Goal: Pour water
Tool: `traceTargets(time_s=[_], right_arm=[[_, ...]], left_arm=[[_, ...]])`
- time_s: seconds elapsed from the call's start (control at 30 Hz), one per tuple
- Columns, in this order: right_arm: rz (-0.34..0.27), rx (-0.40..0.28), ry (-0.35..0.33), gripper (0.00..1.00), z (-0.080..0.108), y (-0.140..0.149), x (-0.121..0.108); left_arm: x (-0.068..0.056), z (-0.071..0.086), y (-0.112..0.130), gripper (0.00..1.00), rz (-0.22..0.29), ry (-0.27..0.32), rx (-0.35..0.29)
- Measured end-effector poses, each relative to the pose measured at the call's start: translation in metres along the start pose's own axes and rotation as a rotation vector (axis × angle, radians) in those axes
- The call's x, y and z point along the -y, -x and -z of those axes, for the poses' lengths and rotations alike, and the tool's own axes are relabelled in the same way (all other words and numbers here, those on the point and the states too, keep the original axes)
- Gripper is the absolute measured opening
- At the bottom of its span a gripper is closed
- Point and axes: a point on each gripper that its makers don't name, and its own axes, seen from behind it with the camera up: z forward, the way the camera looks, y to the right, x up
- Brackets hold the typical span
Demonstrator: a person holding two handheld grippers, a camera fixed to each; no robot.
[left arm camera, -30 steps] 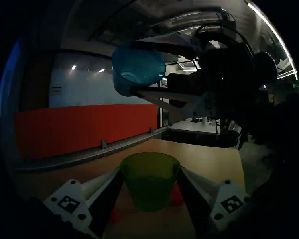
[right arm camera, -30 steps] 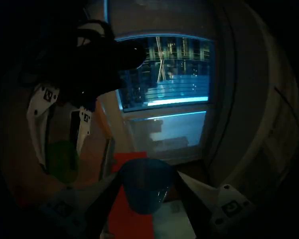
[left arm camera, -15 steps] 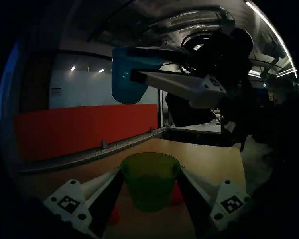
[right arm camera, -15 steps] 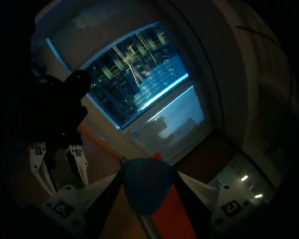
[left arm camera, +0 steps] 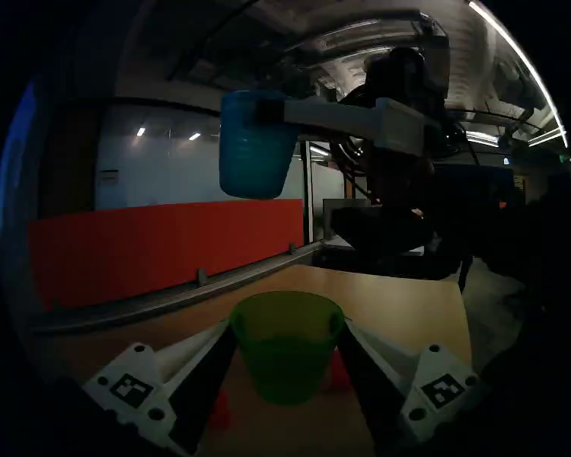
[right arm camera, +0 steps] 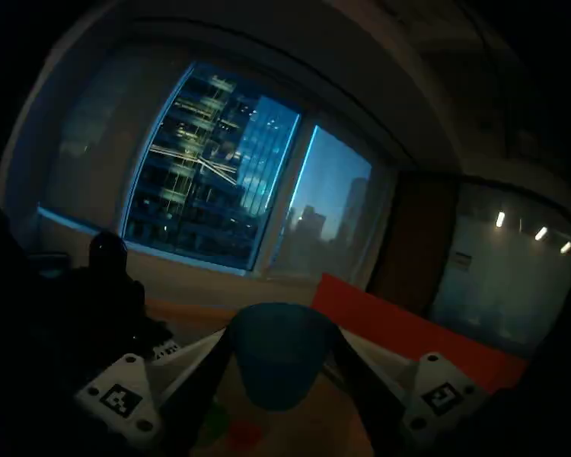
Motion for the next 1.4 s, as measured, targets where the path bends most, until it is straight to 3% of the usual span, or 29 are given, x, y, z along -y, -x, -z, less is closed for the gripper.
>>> traceTargets(time_s=[0.13,0.3,1.4], right_arm=[[-0.096,-0.006,-0.015,0.92,0.003,-0.001,0.004],[-0.14,0.003,-0.022,0.92,0.007,0.004,0.006],[-0.147,0.074,0.096,0.93,0.093,0.063,-0.026]], left_arm=[[0.0,0.0,0.0,0.86,-0.001,-0.001,0.0],[0.003,0.0,0.002,0.86,-0.007,-0.009,0.005],[0.021,0.012,0.037,0.86,0.009,-0.064,0.072]])
